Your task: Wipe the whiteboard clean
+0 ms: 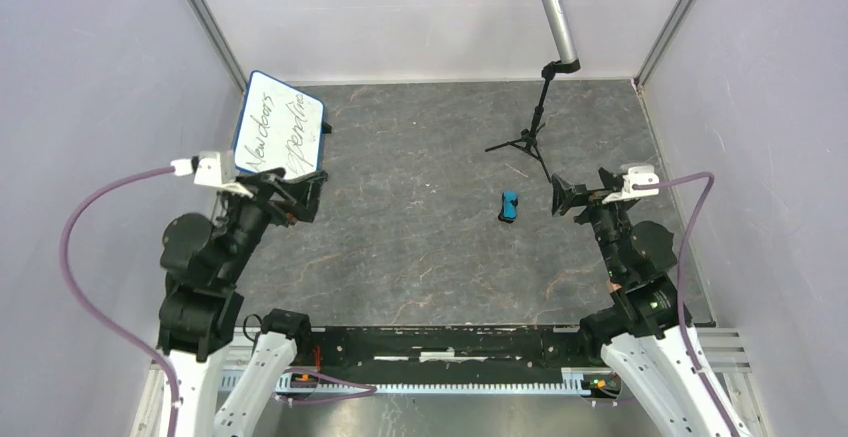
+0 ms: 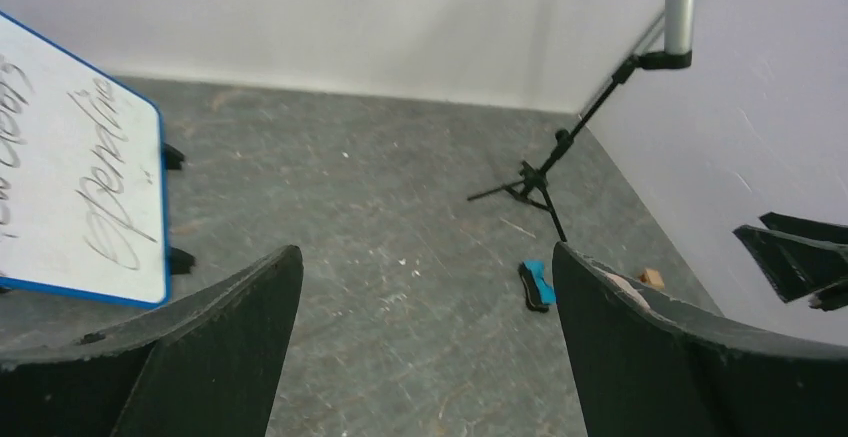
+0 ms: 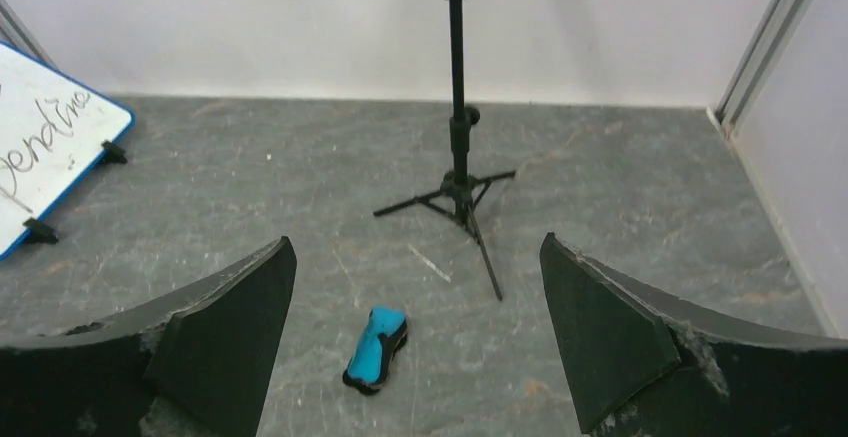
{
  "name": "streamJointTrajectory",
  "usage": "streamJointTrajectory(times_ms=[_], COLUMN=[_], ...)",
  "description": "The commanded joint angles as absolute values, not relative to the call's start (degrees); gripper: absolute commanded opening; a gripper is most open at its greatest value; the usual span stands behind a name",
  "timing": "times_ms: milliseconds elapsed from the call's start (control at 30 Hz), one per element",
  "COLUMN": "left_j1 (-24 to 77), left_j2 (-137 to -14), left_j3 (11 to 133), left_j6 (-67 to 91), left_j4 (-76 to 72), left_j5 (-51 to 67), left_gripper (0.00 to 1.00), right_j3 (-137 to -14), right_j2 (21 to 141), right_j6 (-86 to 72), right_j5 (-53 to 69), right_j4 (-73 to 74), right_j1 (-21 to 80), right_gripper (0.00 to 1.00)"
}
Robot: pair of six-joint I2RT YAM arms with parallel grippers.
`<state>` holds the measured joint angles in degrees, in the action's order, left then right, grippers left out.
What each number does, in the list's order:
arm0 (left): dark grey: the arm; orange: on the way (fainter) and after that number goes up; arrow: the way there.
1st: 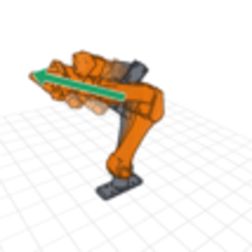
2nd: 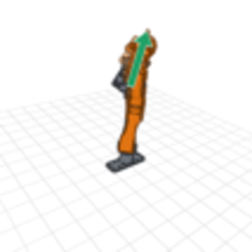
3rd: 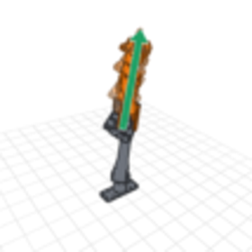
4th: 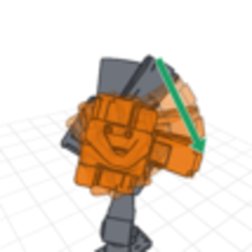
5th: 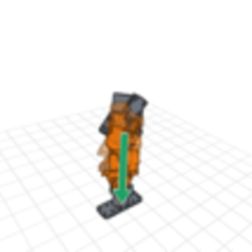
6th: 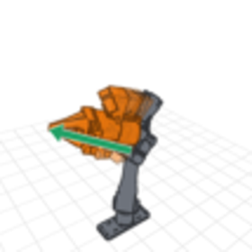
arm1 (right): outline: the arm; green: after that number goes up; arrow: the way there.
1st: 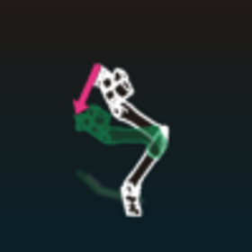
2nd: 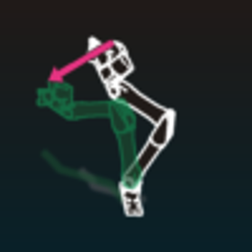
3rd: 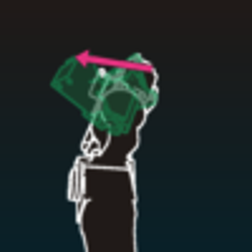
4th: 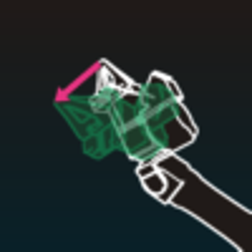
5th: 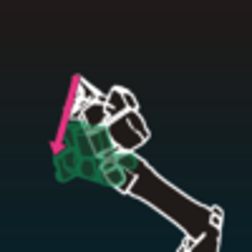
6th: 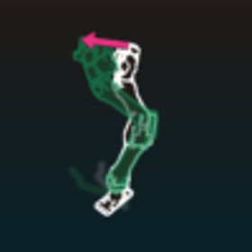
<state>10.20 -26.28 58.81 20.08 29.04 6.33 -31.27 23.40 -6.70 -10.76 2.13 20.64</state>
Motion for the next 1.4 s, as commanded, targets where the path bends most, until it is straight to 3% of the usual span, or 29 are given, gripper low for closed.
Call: streamJointTrajectory(times_ms=[0,400,633,900,1033,1100,1233,1367], left_j1=[9.8,9.8,9.8,9.8,9.9,10.6,13.6,14.5], left_j2=[-30.8,-39.9,-48.8,-59.2,-66.9,-71.3,-80.2,-88.3], left_j3=[57.5,54.1,55.5,53.9,55.0,56.6,60.5,63.5], left_j6=[25.5,28.5,29.0,40.9,51.5,54.9,60.7,67.8], left_j4=[27.4,29.5,36.5,33.5,32.1,31.1,31.8,32.3], left_j5=[15.7,17.5,6.2,-5.6,-9.5,-10.9,-22.9,-31.0], left_gripper=[1.00,1.00,1.00,0.99,0.89,0.87,0.91,0.91], right_j3=[-29.2,-23.3,-23.2,-26.8,-33.0,-33.2,-26.6,-23.5], right_j2=[24.1,30.2,50.4,68.5,77.9,82.4,87.4,85.7], right_j6=[-10.1,-16.0,-18.3,-23.6,-21.2,-18.0,-8.7,-0.7], right_j5=[-10.9,-0.2,16.4,1.8,-8.4,-8.4,-4.0,-8.8], right_j4=[5.6,-2.6,-16.1,-42.0,-48.9,-55.8,-71.4,-69.8], right_j1=[20.4,20.4,23.0,36.4,40.7,41.6,41.9,41.9], right_gripper=[0.98,0.98,0.98,0.98,0.98,0.98,0.98,0.98])
